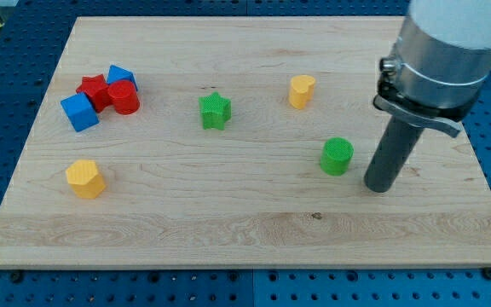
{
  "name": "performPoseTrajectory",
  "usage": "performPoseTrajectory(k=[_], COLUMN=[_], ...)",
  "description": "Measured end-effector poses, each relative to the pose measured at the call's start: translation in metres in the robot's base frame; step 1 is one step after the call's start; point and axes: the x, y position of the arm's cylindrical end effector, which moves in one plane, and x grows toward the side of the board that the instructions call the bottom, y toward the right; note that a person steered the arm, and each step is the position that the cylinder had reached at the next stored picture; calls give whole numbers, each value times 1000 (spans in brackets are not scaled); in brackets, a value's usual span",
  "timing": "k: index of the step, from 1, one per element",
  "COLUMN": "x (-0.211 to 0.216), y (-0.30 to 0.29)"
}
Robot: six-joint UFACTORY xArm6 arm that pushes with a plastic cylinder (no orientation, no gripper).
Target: Slide the green circle towards the center
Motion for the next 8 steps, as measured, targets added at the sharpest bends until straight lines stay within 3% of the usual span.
performPoseTrajectory(k=[5, 8], x=[-7, -45], y=[-11, -41])
